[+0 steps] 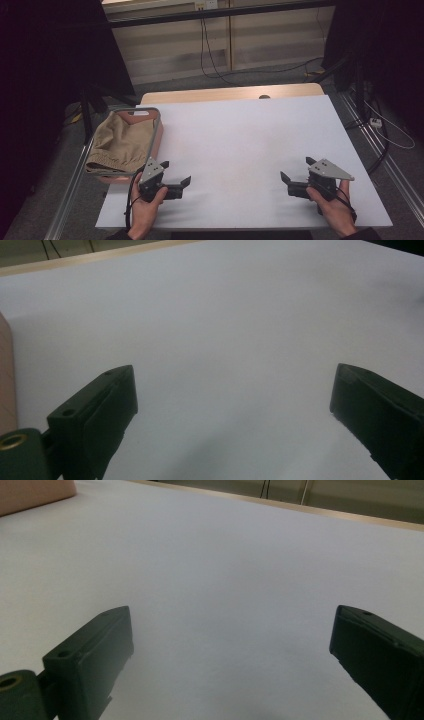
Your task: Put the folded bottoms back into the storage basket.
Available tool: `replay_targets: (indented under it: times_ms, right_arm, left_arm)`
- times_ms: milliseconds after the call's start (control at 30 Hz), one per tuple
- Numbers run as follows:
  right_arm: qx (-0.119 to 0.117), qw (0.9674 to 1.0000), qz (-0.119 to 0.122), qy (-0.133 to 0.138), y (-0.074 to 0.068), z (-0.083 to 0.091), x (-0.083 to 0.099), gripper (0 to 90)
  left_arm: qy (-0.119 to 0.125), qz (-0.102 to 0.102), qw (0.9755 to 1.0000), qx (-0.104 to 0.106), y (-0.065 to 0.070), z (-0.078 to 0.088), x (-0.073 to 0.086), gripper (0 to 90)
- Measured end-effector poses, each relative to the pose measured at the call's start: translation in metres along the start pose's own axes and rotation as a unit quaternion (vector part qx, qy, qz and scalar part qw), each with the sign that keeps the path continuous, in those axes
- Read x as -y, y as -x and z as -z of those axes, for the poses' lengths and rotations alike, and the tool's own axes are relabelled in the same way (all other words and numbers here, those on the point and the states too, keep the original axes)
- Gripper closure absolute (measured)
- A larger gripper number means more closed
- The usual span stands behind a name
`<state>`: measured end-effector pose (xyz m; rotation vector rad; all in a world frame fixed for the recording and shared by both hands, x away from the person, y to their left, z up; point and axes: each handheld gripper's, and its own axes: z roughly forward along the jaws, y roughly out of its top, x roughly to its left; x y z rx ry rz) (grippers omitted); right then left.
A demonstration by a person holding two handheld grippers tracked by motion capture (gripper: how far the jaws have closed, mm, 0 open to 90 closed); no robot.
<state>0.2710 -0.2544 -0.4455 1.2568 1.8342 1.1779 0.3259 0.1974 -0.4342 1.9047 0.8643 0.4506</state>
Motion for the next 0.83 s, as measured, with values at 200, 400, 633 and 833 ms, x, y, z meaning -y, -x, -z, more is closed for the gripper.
replay_targets:
  times_ms: [200, 400, 633, 833]
  right_arm:
    - [0.01, 0.9998, -0.01, 0.013, 0.002, 0.01, 0.004, 3.9]
    - [0.014, 0.9996, -0.012, 0.022, 0.001, 0.016, 0.008, 3.9]
    - [0.022, 0.9996, 0.004, 0.02, -0.007, 0.017, 0.01, 2.7]
    - [0.018, 0.9993, -0.005, 0.033, -0.003, 0.015, 0.007, 2.7]
  left_arm:
    - [0.003, 0.008, 1.0, -0.002, 0.001, 0.002, 0.001, 5.1]
    - [0.007, 0.012, 0.9999, -0.007, 0.001, 0.006, 0.004, 5.1]
    - [0.011, -0.006, 0.9999, -0.01, 0.004, 0.009, 0.003, 5.1]
    - [0.011, 0.007, 0.9999, -0.007, 0.0, 0.007, 0.003, 5.0]
